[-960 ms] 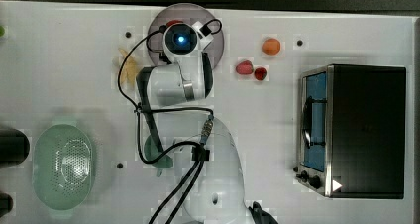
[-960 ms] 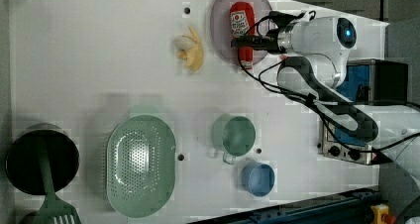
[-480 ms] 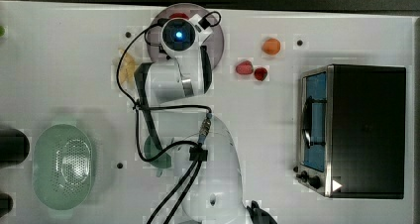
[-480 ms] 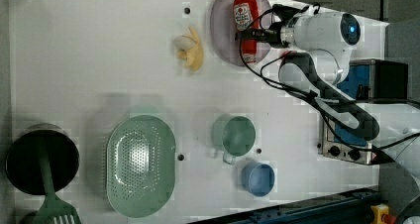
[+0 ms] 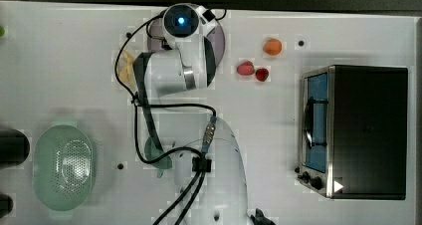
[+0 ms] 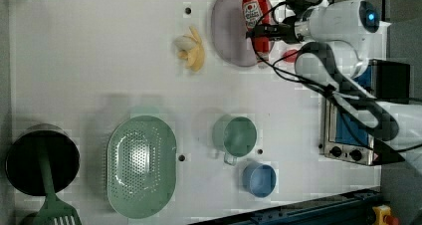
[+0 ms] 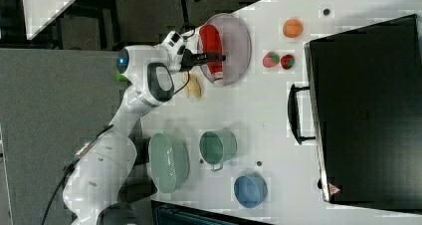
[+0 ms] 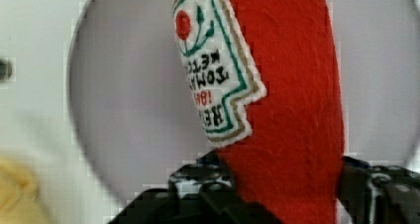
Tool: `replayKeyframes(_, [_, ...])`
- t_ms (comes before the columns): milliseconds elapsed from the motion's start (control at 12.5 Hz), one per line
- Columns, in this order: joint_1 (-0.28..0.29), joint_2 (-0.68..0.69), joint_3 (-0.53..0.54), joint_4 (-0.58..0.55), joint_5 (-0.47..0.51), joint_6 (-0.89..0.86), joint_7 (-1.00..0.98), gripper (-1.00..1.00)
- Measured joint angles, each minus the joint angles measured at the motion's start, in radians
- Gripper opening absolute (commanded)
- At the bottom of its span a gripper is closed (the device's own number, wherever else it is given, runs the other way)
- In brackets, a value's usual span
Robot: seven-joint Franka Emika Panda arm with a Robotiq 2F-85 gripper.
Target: Pick ketchup from plate and place it on table.
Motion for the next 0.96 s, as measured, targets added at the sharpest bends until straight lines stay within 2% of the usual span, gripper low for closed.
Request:
replayKeyframes(240, [-0.015, -0.104, 0.003, 0.011, 0.143, -0.181, 0.000, 0.21])
replayKeyframes(400, [-0.039, -0.207, 0.003, -0.004, 0.155, -0.231, 0.000, 0.21])
replayKeyframes(720, [-0.114, -0.476, -0.013, -0.166, 0.159, -0.220, 0.001, 0.21])
replayKeyframes(960, [-0.153, -0.608, -0.040, -0.320, 0.158, -0.189, 0.001, 0.21])
